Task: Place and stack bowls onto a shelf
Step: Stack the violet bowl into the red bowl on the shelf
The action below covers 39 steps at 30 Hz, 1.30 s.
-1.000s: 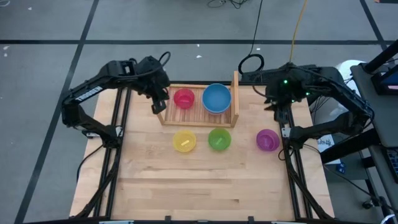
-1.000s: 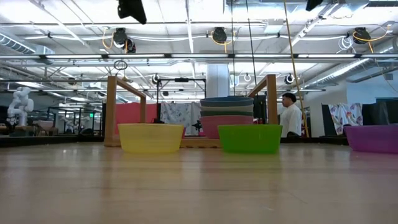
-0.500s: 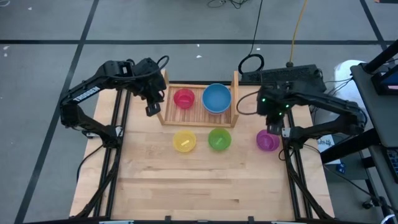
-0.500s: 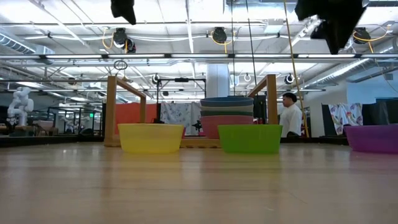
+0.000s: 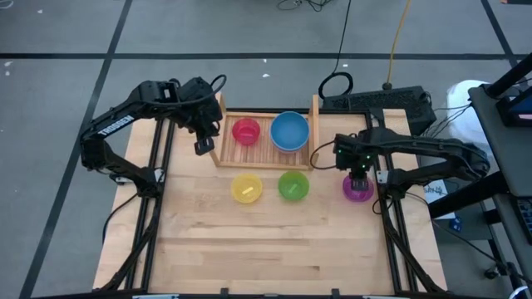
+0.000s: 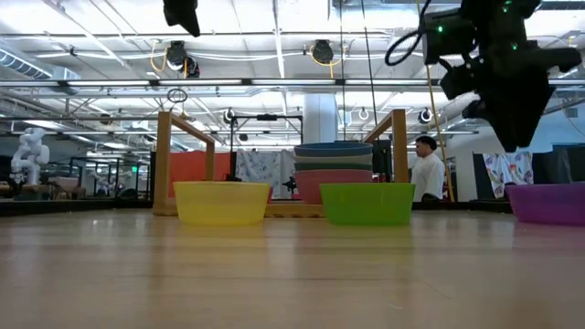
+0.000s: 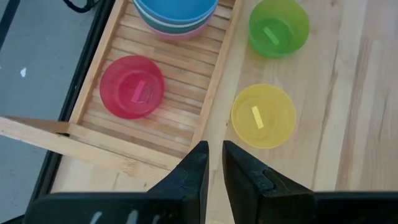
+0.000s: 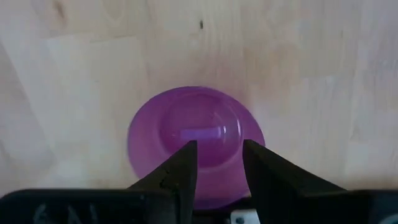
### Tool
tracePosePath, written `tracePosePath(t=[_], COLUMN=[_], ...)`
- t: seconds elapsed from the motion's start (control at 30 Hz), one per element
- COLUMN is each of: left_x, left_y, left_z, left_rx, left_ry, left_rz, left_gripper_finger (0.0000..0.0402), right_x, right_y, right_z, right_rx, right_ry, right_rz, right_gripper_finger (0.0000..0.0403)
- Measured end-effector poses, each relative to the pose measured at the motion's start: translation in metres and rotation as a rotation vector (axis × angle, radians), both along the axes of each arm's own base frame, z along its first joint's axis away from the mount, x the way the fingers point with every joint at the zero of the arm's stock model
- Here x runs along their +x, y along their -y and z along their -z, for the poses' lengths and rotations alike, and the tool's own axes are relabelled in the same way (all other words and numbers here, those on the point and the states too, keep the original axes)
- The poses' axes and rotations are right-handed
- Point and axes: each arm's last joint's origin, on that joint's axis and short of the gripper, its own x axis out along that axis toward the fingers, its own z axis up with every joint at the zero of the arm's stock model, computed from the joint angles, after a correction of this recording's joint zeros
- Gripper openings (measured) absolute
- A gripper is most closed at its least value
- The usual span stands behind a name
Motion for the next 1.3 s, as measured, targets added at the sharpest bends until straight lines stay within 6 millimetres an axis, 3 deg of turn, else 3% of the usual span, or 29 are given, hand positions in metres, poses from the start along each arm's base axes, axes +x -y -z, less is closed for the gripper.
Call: tracePosePath(t=[0.27, 0.6, 1.3], left_x=[0.000, 0.000, 0.000], left_y=[0.000, 0.000, 0.000], left_z=[0.000, 0.000, 0.000], left_rx=[-0.013, -0.021, -0.031], left_ry=[0.002, 0.004, 0.006], left_rz=[-0.024, -0.034, -0.047], left_gripper_finger=[0.0051, 0.0051, 0.0051], right_x=[-0.005, -0.016, -0.032], right_y=[0.012, 0.026, 0.036], right_z=[0.023, 0.032, 0.056], right_rx=[-0.011, -0.004, 0.010], right_ry=[0.029, 0.014, -0.002], right_rz=[0.009, 0.068, 0.030], right_gripper_finger=[0.0121, 0.0121, 0.0121])
